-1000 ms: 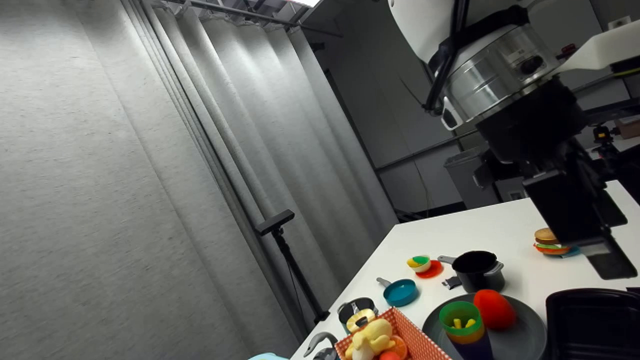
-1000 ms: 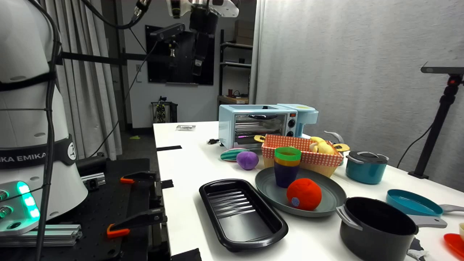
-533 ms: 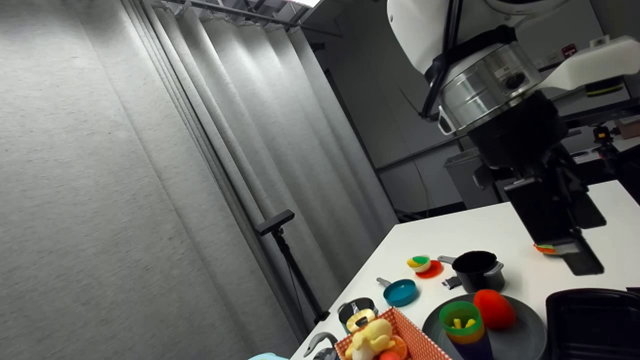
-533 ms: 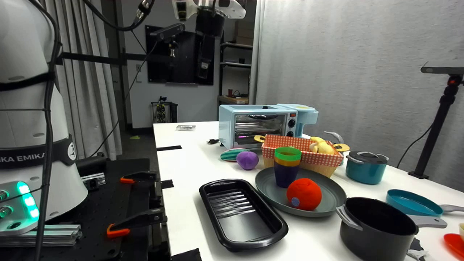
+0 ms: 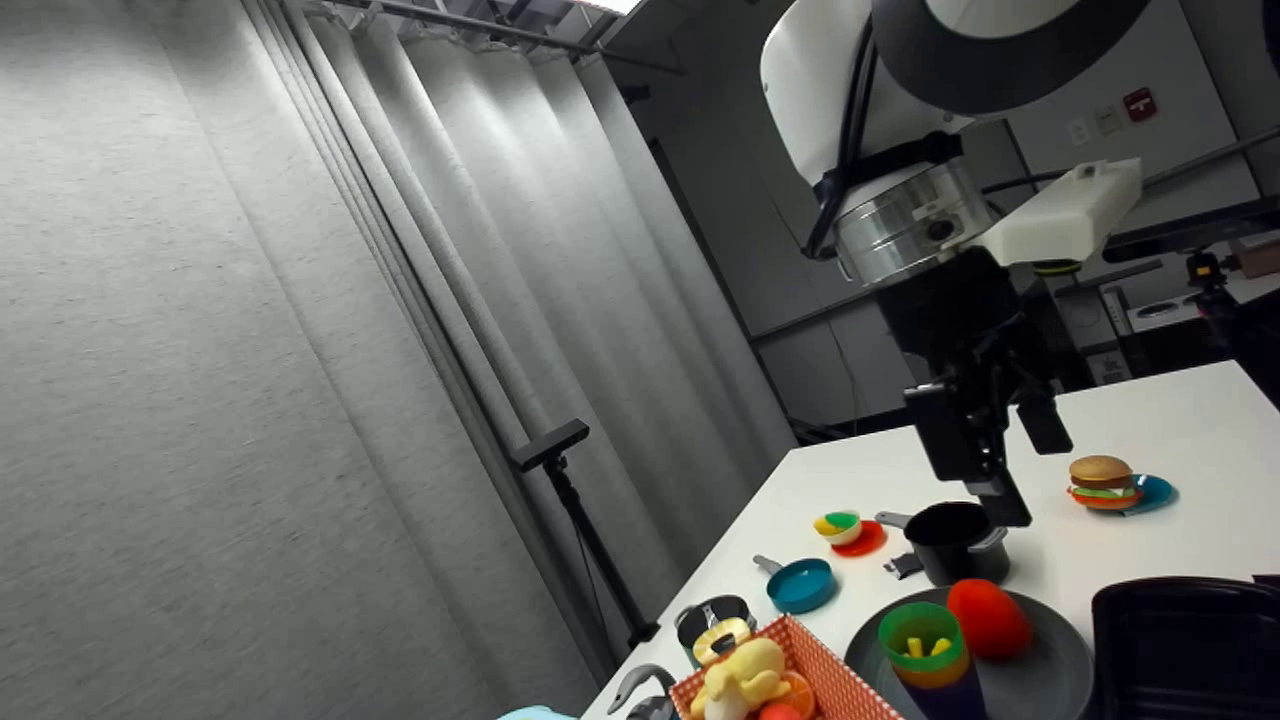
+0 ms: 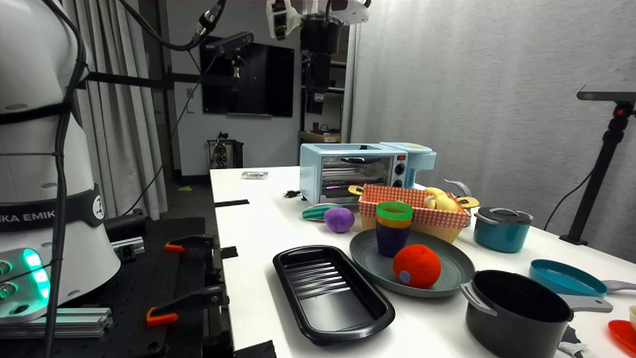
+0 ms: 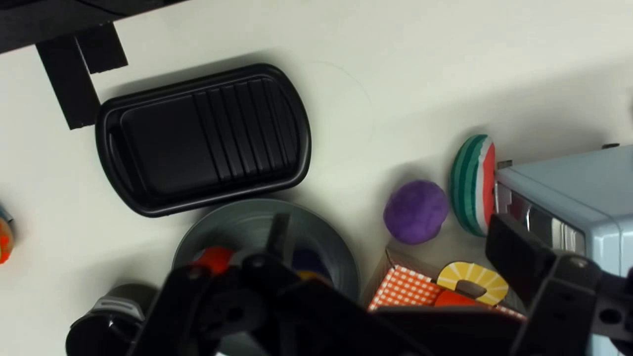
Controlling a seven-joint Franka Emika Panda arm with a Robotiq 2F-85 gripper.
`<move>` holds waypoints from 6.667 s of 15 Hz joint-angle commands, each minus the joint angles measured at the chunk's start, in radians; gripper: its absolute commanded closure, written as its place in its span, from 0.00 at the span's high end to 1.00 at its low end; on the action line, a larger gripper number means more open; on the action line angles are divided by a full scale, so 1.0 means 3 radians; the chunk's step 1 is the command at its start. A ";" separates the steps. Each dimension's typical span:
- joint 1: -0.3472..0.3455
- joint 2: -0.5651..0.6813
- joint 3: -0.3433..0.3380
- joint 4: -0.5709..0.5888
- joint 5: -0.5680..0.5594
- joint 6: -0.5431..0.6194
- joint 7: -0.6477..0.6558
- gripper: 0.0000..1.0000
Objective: Turn the cups on their side.
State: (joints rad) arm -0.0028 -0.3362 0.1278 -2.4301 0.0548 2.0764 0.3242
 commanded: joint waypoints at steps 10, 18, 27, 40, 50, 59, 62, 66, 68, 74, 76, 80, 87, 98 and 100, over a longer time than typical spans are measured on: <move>-0.0015 0.0242 -0.0080 0.0118 -0.0117 0.0156 0.0079 1.00; -0.0069 0.0581 -0.0142 0.0304 -0.0165 0.0224 0.0144 1.00; -0.0101 0.1035 -0.0357 0.0629 -0.0210 0.0467 0.0214 1.00; -0.0090 0.1615 -0.0597 0.0985 -0.0242 0.0805 0.0302 1.00; -0.0085 0.1953 -0.0715 0.1015 -0.0193 0.1018 0.0258 1.00; -0.0067 0.2285 -0.0732 0.1138 -0.0148 0.1201 0.0224 1.00; -0.0066 0.2422 -0.0743 0.1231 -0.0142 0.1246 0.0220 1.00; -0.0063 0.2570 -0.0758 0.1316 -0.0134 0.1271 0.0215 1.00; -0.0063 0.2615 -0.0762 0.1332 -0.0123 0.1268 0.0210 0.98; -0.0061 0.2655 -0.0774 0.1340 -0.0105 0.1241 0.0205 0.44; -0.0051 0.2633 -0.0779 0.1324 -0.0118 0.1235 0.0211 0.30; 0.0018 0.2561 -0.0816 0.1272 -0.0206 0.1210 0.0288 0.01; 0.0346 0.2397 -0.1111 0.1233 -0.0760 0.1410 0.0874 0.02; 0.0806 0.2470 -0.1455 0.1333 -0.2846 0.1342 0.2364 0.02; 0.0811 0.2501 -0.1399 0.1300 -0.3182 0.1299 0.2525 0.02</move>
State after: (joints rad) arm 0.2248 0.4072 -0.3018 -2.0373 -0.7695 2.5051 0.9963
